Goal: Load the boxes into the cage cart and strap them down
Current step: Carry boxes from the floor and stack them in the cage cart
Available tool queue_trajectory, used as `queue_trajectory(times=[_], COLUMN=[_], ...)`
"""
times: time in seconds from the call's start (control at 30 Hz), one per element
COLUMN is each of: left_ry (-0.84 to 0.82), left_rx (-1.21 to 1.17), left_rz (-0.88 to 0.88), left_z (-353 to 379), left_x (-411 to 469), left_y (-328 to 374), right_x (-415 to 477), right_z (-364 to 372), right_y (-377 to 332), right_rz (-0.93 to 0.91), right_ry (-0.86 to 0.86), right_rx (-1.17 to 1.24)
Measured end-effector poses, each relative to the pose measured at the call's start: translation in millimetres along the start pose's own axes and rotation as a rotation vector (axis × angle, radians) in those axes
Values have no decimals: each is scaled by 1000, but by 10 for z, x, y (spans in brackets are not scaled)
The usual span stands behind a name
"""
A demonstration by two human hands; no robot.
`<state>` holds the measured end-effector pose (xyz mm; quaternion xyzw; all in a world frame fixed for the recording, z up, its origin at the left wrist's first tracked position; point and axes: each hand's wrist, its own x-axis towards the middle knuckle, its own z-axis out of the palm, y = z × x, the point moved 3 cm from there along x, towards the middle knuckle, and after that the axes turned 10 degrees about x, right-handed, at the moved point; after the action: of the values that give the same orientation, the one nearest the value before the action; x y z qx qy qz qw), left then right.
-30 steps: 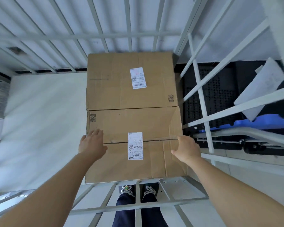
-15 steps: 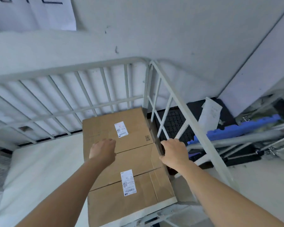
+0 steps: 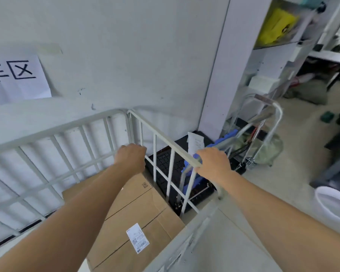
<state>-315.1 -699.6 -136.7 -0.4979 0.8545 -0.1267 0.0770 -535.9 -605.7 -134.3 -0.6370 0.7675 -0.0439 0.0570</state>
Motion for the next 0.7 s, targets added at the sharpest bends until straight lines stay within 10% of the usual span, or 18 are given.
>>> queue_trajectory(times=[0.7], left_ry=[346], left_rx=[-92], left_rz=[496], left_z=[-2220], left_x=[-517], left_y=[2936], right_x=[-2952], right_z=[-1584], right_y=[2278], right_rz=[574], right_ry=[174], right_rx=[-78])
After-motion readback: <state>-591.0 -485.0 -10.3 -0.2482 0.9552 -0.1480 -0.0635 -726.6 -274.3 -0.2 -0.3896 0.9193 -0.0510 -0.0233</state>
